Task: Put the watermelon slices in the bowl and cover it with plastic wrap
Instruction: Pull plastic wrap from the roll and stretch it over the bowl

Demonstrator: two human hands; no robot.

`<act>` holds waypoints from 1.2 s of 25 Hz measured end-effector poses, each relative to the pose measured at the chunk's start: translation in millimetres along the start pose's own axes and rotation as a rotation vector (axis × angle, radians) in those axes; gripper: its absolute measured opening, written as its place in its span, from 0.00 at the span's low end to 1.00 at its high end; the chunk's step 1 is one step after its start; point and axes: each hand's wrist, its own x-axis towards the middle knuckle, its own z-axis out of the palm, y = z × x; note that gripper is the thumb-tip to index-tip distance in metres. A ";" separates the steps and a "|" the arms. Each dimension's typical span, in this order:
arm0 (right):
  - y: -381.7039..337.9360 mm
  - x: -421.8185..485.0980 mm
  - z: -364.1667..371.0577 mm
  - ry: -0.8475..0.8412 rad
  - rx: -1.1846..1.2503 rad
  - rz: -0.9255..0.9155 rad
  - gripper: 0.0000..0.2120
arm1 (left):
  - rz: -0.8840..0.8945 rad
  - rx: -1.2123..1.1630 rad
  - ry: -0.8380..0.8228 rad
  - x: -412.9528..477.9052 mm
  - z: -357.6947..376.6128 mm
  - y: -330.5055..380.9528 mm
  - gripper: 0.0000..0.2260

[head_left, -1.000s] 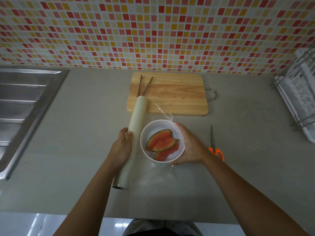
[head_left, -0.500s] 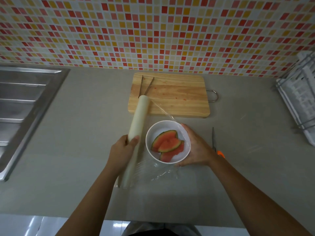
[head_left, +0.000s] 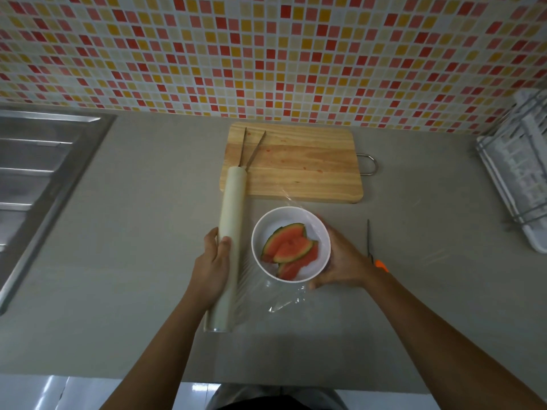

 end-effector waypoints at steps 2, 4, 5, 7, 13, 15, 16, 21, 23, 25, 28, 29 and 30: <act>2.3 -1.4 -2.6 0.018 -0.106 -0.009 0.59 | -0.005 -0.009 0.004 0.2 0.8 -0.4 0.18; 8.0 0.5 -8.4 -0.027 -0.333 0.023 0.62 | -0.011 -0.017 0.014 0.2 1.7 -0.7 0.19; 11.4 -0.3 -9.9 -0.066 -0.441 0.056 0.64 | -0.013 -0.015 0.017 -0.2 2.0 -1.2 0.19; 15.1 -5.4 -9.5 -0.071 -0.512 0.085 0.65 | -0.016 -0.016 0.021 0.1 2.4 -1.8 0.18; 15.3 -22.8 7.0 0.458 -0.646 -0.184 0.41 | -0.021 -0.009 0.027 1.4 1.8 -1.2 0.19; 15.9 -24.8 10.2 0.464 -0.749 -0.384 0.26 | -0.019 -0.007 0.029 2.4 1.5 -0.7 0.19; 15.0 -25.9 10.1 0.451 -0.766 -0.460 0.23 | -0.021 -0.007 0.030 2.5 1.5 -0.6 0.19; 10.3 -32.2 13.0 0.513 -0.836 -0.592 0.18 | -0.029 -0.026 0.030 2.7 1.8 -2.4 0.19; 9.2 -35.2 15.9 0.529 -0.861 -0.563 0.18 | -0.028 -0.033 0.034 2.3 1.9 -2.5 0.19; 9.4 -37.9 17.5 0.521 -0.844 -0.536 0.15 | -0.025 -0.033 0.039 2.9 1.6 -2.7 0.18; 7.7 -41.0 18.3 0.410 -0.805 -0.503 0.09 | -0.028 -0.039 0.038 4.1 1.0 -3.0 0.18; 7.6 -42.7 17.4 0.350 -0.783 -0.472 0.08 | -0.029 -0.042 0.037 4.2 1.0 -3.2 0.19; 7.8 -44.0 15.8 0.281 -0.754 -0.426 0.08 | -0.029 -0.042 0.037 4.3 0.9 -3.5 0.19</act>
